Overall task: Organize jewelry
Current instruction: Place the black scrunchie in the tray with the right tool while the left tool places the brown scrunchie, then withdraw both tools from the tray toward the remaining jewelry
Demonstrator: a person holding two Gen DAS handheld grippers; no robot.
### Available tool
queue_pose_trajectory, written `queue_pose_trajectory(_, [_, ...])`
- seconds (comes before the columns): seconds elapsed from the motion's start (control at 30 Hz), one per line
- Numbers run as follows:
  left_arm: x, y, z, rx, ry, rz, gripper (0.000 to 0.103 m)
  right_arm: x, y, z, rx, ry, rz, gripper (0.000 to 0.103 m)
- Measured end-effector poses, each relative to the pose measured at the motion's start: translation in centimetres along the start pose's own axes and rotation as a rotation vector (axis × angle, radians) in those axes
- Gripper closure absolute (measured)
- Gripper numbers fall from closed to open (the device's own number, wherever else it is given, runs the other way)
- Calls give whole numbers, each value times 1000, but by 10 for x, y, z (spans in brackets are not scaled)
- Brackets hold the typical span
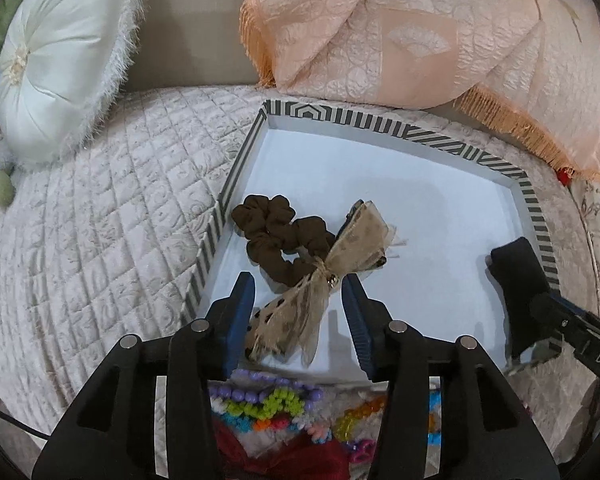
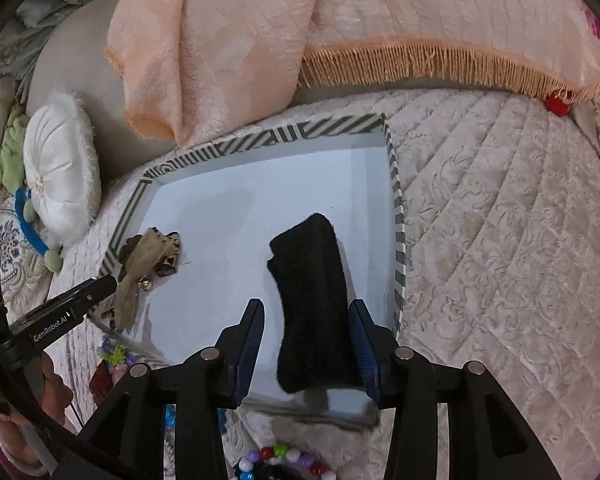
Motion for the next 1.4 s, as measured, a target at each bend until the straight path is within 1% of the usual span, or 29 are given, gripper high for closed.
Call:
queue_pose_trajectory(0.1, [-14,5,1,-1,3,-11,57,-11,5,8,-20,1,-13,61])
queue_pose_trajectory(0.27, [-36,20,7,-20,-9,-25,57,-31,17,23,-78,26,-41,61])
queue_pose_trajectory(0.47, [-66,44,10,6,-48,-73,57,-51,34,47,-118,-2,-60,61])
queue_pose_trajectory(0.67, [-94,62,16,-1,-70,-116,57,-68,54,71,-168,-1,-76,59])
queue_pose_trajectory(0.8, [-110,74,18,-8,-66,-130,57,-81,63,83,-195,0,-97,57])
queue_pose_trajectory(0.97, [-128,86,17,-5,-71,-153,57,-91,75,94,-214,-11,-97,52])
queue_pose_trajectory(1.4, [-156,111,13,5,-83,-192,57,-117,98,113,-245,-29,-124,47])
Point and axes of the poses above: each gripper's, at about its wrist camera, not at the fingertips, and x roughly the way its jaws point, z to its left, y to its underside, the point moved 2 cm from there along x, roughly the way its jaws point
